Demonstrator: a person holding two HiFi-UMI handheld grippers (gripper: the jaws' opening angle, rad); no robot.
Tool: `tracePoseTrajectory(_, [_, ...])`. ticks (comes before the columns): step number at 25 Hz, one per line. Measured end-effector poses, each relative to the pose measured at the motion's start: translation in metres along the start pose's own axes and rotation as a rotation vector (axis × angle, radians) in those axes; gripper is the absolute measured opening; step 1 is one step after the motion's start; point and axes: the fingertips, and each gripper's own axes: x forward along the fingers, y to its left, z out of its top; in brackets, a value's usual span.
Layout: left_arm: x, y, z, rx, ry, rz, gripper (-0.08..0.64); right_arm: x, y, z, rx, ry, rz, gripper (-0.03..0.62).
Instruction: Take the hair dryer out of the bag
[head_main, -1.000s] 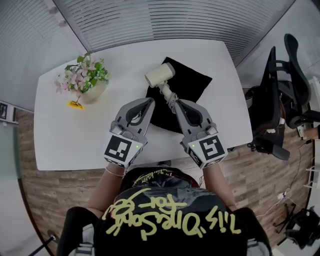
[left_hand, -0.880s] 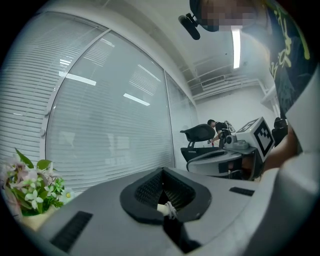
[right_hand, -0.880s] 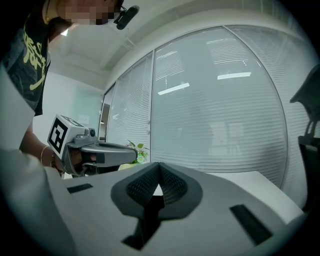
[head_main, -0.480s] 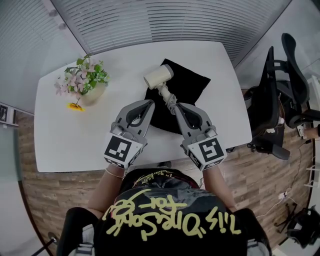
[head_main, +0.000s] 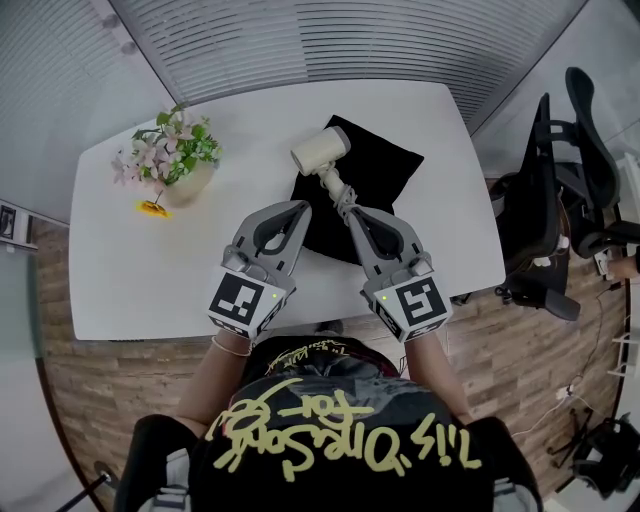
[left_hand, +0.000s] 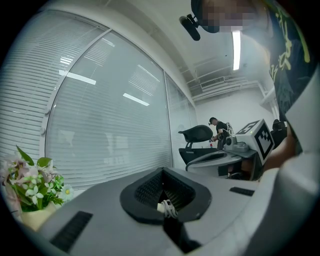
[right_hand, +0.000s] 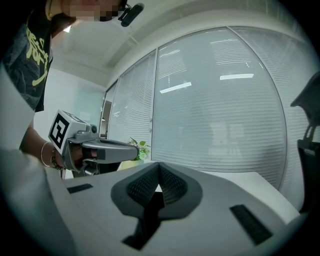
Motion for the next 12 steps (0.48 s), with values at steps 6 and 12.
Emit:
tracePoseTrajectory(6, [-0.0032,-0.0011,0.0004,-0.010,-0.004,0.000,-0.006,0.0000,0.0029,0.0008,-0.005,0.002,0.000,0.002])
tracePoseTrajectory(12, [-0.0051,0.0014,-0.0020,-0.015,-0.010,0.007,-0.006,0.0020,0.0056,-0.0014,-0.002,0.008,-0.001,0.002])
